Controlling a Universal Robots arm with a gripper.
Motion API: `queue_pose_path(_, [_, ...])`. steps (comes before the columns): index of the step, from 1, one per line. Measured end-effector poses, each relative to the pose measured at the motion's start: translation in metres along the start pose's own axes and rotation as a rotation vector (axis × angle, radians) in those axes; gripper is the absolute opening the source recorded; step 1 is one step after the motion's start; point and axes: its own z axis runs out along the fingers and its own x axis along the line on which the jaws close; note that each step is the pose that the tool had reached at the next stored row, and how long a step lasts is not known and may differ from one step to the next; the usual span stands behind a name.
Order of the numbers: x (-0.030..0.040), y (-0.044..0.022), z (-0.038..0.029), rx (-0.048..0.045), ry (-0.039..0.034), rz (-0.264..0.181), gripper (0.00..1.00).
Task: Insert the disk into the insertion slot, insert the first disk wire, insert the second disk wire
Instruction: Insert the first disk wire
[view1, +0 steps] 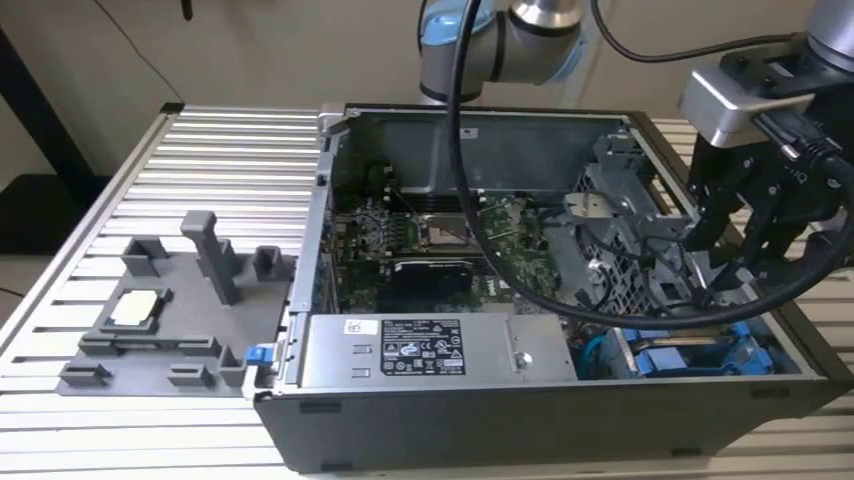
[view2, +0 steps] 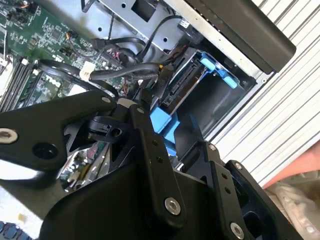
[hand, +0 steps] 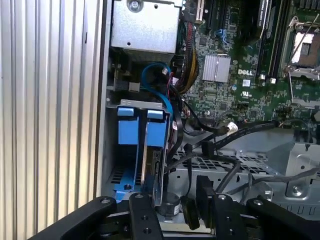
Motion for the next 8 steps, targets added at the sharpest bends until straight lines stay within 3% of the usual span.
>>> queue_pose_path(4, [-0.0006, -0.0001, 0.0, 0.0166, -0.0043, -0.027, 0.47])
queue_pose_path(8, [-0.0008, -0.0001, 0.0002, 0.0458, -0.0095, -0.05, 0.47])
